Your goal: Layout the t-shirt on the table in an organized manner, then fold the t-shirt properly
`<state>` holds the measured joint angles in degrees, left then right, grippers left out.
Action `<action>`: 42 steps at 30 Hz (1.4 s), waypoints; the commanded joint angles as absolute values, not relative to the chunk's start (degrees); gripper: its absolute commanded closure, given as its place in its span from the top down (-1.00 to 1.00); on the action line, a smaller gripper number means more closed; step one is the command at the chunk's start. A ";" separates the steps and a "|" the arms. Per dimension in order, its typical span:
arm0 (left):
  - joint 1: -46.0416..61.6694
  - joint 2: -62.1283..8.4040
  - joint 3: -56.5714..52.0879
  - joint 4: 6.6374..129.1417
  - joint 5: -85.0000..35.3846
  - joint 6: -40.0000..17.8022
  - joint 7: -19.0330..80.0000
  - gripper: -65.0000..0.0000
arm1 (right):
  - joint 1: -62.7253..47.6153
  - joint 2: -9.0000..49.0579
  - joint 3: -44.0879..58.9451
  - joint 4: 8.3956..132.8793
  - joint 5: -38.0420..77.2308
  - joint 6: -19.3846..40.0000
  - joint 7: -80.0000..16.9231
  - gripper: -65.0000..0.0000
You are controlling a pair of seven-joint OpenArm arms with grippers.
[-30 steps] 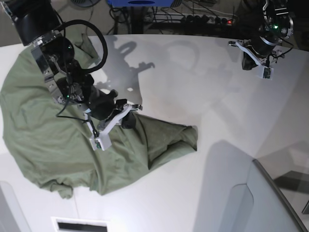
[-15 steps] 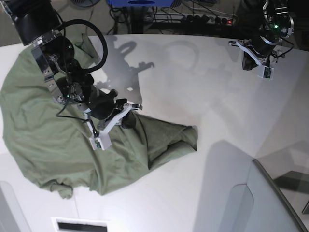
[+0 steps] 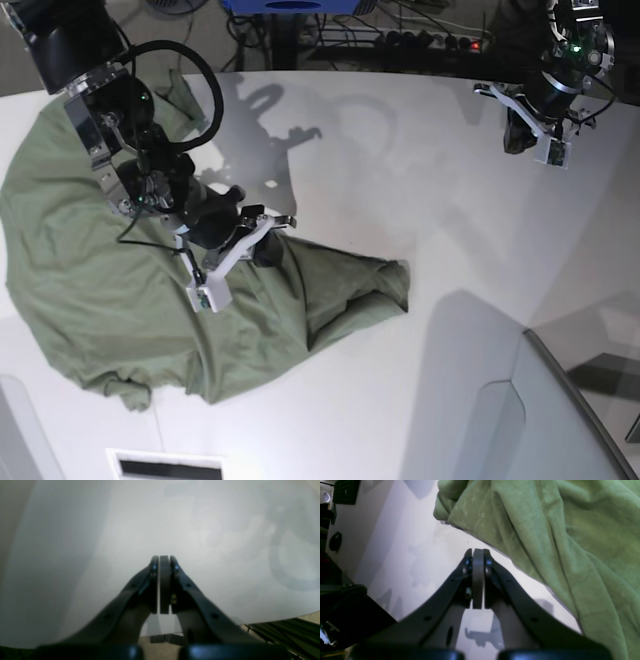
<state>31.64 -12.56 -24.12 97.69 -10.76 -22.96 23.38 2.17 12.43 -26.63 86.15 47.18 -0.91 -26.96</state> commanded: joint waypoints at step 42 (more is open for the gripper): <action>27.38 -14.46 -24.22 104.92 -11.82 -22.81 26.24 -1.00 | 3.65 14.73 -25.98 91.65 47.60 -0.57 -25.71 -0.96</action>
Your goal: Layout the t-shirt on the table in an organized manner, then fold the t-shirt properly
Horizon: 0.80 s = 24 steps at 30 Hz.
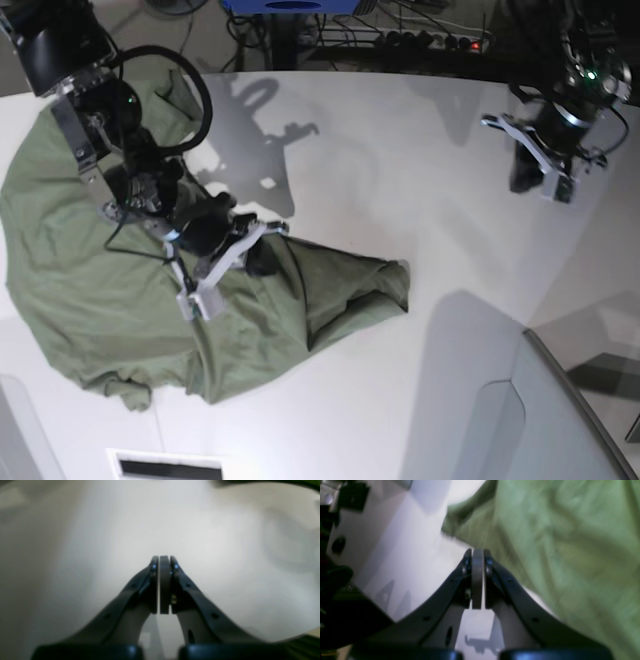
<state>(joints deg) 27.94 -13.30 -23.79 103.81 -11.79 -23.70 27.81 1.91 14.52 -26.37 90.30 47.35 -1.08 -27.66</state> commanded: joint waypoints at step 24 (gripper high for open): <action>27.65 -11.47 -23.96 104.92 -11.30 -22.81 25.45 -1.00 | 1.89 14.81 -25.98 91.56 47.60 -0.57 -25.71 -0.96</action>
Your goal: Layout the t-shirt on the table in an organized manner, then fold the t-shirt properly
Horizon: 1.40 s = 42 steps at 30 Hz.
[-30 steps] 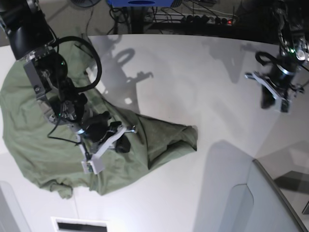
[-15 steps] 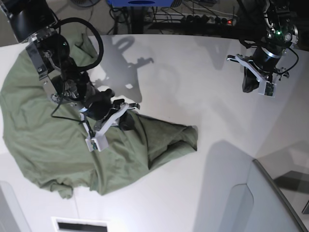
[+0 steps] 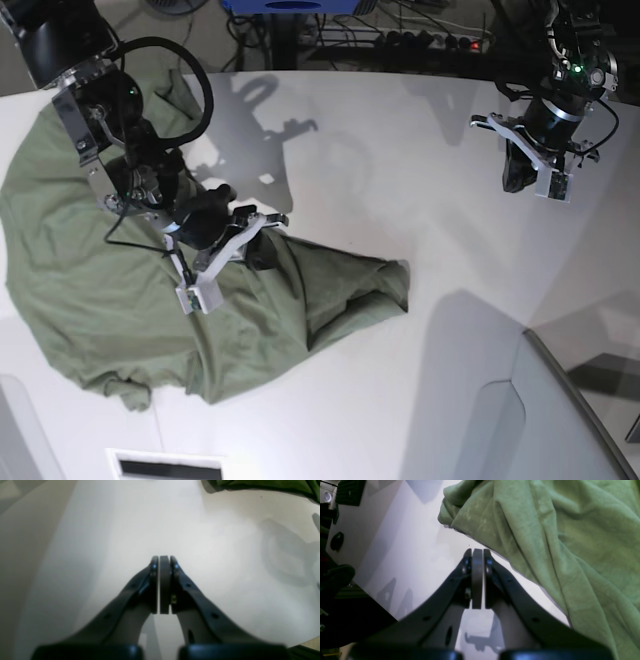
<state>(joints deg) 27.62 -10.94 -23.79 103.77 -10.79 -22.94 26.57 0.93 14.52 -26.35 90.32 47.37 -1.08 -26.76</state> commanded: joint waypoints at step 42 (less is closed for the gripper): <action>28.79 -11.47 -24.13 106.95 -11.30 -22.81 25.10 -1.00 | 2.07 14.37 -25.98 91.65 47.69 -0.57 -25.63 -0.96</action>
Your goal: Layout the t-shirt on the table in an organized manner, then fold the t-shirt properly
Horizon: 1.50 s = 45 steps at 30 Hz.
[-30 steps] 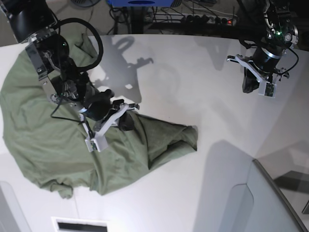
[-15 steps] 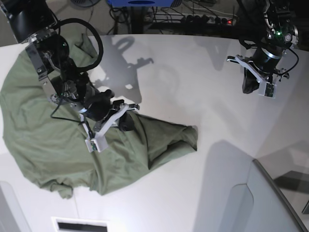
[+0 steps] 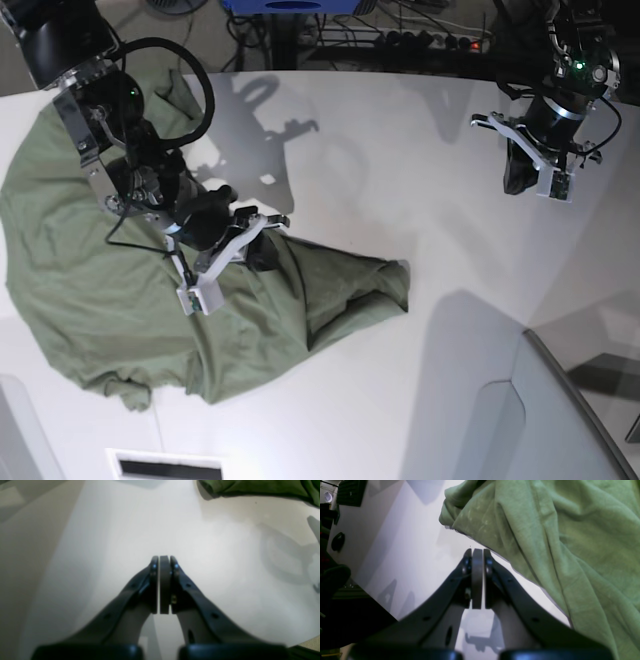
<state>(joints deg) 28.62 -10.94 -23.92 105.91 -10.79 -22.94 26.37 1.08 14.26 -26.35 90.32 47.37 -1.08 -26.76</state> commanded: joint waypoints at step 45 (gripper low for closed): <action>27.30 -11.56 -23.87 104.40 -11.21 -22.81 25.10 -1.00 | 0.40 14.81 -20.62 88.31 47.60 -0.66 -25.98 -0.98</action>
